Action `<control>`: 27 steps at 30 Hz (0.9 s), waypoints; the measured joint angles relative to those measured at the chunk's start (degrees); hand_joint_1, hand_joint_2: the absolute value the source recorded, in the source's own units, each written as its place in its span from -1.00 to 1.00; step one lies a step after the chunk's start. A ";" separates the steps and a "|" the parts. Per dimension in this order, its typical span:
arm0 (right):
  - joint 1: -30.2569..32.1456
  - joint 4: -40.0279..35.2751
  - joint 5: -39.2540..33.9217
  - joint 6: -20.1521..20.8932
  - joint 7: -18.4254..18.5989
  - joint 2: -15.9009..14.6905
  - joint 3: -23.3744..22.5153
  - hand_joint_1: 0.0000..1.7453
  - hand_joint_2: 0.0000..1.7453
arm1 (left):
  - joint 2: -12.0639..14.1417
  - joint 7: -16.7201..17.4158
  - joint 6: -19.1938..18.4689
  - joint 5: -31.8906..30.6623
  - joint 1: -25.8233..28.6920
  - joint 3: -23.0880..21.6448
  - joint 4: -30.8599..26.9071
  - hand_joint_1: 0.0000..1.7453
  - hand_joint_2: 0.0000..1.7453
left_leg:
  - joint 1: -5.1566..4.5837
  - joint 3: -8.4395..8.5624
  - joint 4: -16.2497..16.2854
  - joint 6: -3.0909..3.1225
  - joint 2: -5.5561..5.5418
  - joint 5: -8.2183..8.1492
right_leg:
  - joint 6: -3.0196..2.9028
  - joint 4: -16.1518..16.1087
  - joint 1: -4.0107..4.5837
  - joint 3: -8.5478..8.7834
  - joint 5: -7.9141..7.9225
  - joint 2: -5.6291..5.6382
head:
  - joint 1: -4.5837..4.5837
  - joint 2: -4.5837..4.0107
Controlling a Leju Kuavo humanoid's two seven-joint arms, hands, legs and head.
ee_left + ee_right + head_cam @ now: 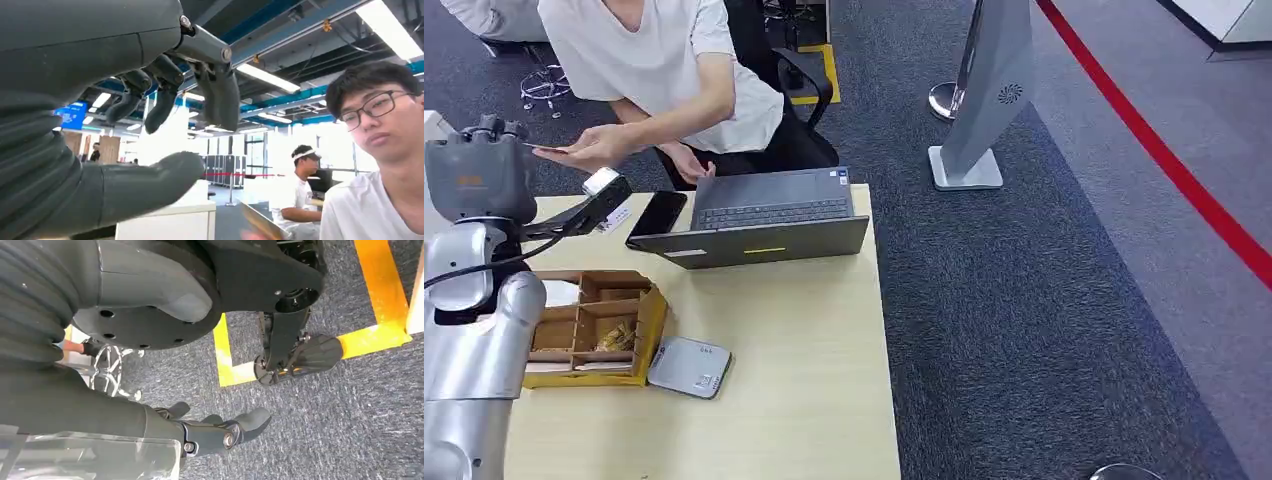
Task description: Pass the card to the sensor for recognition and then transmit it.
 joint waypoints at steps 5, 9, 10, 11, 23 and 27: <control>0.10 -0.02 -0.26 0.13 -0.20 0.00 0.00 -1.00 1.00 | 0.68 -0.83 1.27 0.94 1.94 0.74 -1.28 -1.00 1.00 | 0.00 -0.04 -0.03 0.00 -0.12 -0.01 | 0.00 0.00 0.00 0.00 -0.05 -0.14 | -0.02 0.00; 0.69 -0.02 -1.14 0.11 -0.55 -0.02 -0.09 -1.00 1.00 | 1.49 -2.19 1.53 1.53 7.32 1.00 -8.03 -1.00 1.00 | 0.00 -0.06 -0.04 0.00 -0.12 0.00 | 0.01 -0.01 0.00 0.03 -0.05 -0.17 | 0.00 0.00; 0.86 -0.02 -1.44 0.00 -0.55 -0.02 -0.18 -1.00 1.00 | 1.66 -2.27 1.73 1.62 8.97 1.00 -10.11 -1.00 1.00 | 0.00 -0.06 -0.04 0.00 -0.13 0.00 | 0.01 -0.02 -0.01 0.03 -0.05 -0.17 | 0.04 0.00; 0.98 -0.02 -1.55 -0.04 -0.57 -0.02 -0.28 -1.00 1.00 | 1.95 -2.32 1.99 1.69 10.68 1.00 -12.40 -1.00 1.00 | 0.00 -0.06 -0.04 0.00 -0.13 0.00 | 0.01 -0.02 -0.01 0.03 -0.05 -0.17 | 0.02 0.00; 1.83 -0.02 -3.43 -1.97 -0.33 -0.04 -2.93 -1.00 1.00 | 11.85 -11.39 12.20 14.29 42.28 18.11 -42.45 -1.00 1.00 | 0.07 -0.09 -0.11 -0.10 -0.09 -0.14 | -0.07 0.01 0.04 -0.05 -0.29 -0.16 | -0.02 0.00; 1.96 -0.02 -3.96 -2.36 -0.04 -0.11 -3.28 -1.00 1.00 | 12.18 -17.98 9.85 24.10 48.92 32.89 -45.81 -1.00 1.00 | 0.08 -0.09 -0.12 -0.11 -0.11 -0.14 | -0.07 0.01 0.05 -0.02 -0.29 -0.20 | -0.02 0.00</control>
